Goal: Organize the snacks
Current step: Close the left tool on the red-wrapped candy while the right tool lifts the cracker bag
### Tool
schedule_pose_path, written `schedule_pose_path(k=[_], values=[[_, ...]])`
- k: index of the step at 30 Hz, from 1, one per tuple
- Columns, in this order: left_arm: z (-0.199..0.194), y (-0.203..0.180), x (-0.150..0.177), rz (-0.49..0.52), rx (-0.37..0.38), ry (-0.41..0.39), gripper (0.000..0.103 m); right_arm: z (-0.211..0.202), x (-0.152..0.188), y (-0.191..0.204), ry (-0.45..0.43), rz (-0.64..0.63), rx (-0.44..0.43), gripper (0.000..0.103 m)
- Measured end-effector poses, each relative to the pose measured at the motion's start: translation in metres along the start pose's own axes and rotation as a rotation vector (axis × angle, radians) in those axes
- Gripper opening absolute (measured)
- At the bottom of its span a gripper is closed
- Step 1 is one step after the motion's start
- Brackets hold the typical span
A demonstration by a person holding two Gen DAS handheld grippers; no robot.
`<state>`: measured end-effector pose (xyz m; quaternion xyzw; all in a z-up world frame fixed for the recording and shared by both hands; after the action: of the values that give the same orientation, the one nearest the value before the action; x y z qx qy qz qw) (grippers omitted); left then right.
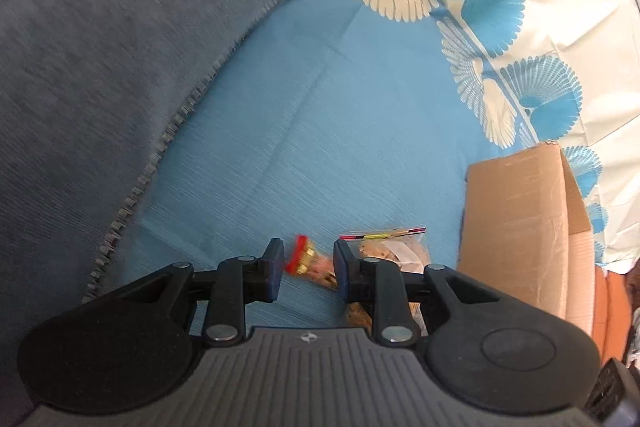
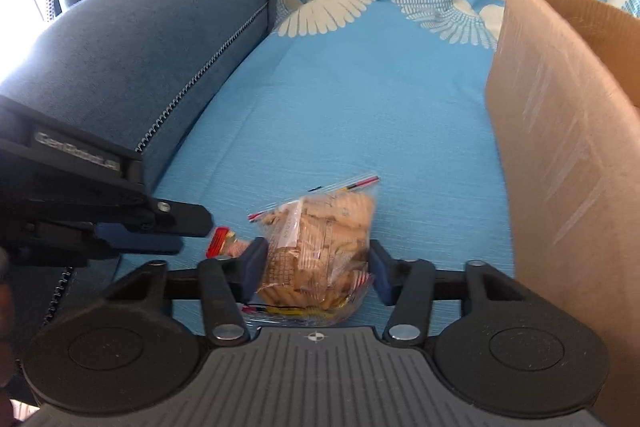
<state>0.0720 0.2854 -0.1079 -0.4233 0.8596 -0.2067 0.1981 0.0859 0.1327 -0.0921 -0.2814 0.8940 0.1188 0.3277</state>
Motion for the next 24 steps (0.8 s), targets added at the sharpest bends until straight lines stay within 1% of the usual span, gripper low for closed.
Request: schedule_pose_path(k=[2, 5, 7, 11, 12, 16, 18, 19, 22, 24], values=[[0.004, -0.004, 0.004, -0.001, 0.007, 0.025, 0.032, -0.007, 0.000, -0.001, -0.001, -0.038, 0.027, 0.052], [0.011, -0.011, 0.010, 0.003, 0.007, 0.052, 0.035, -0.019, 0.006, -0.003, 0.003, -0.077, 0.041, 0.052], [0.017, -0.015, 0.014, 0.002, 0.001, 0.063, 0.040, -0.022, 0.013, -0.006, 0.023, -0.087, 0.051, 0.052], [0.028, -0.022, 0.020, 0.008, -0.032, 0.067, 0.042, -0.017, 0.030, -0.010, 0.089, -0.088, 0.033, 0.052], [0.030, -0.025, 0.021, 0.022, -0.042, 0.059, 0.042, -0.017, 0.032, -0.009, 0.089, -0.094, 0.030, 0.052], [0.037, -0.043, 0.026, 0.131, -0.102, 0.010, 0.042, -0.017, 0.033, -0.007, 0.091, -0.101, 0.014, 0.053], [0.040, -0.050, 0.029, 0.187, -0.128, -0.010, 0.044, -0.016, 0.034, -0.006, 0.097, -0.102, 0.013, 0.053], [0.042, -0.052, 0.030, 0.211, -0.137, -0.017, 0.047, -0.015, 0.035, -0.005, 0.102, -0.105, 0.012, 0.054], [0.045, -0.057, 0.030, 0.268, -0.161, -0.035, 0.047, -0.012, 0.036, -0.004, 0.114, -0.113, 0.015, 0.056], [0.046, -0.058, 0.029, 0.292, -0.167, -0.038, 0.046, -0.002, 0.031, -0.009, 0.124, -0.110, 0.012, 0.057]])
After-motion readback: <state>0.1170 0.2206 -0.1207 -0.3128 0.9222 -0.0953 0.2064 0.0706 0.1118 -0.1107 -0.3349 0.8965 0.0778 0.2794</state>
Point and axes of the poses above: each gripper's, at about its wrist camera, not at the fingertips, and z roughly the way its jaws point, y to its left, x to its underside, the point moved 5 cm from there along z, roughly the way its jaws point, and after that the axes turned 12 degrees about -z, right-handed, at the moved point
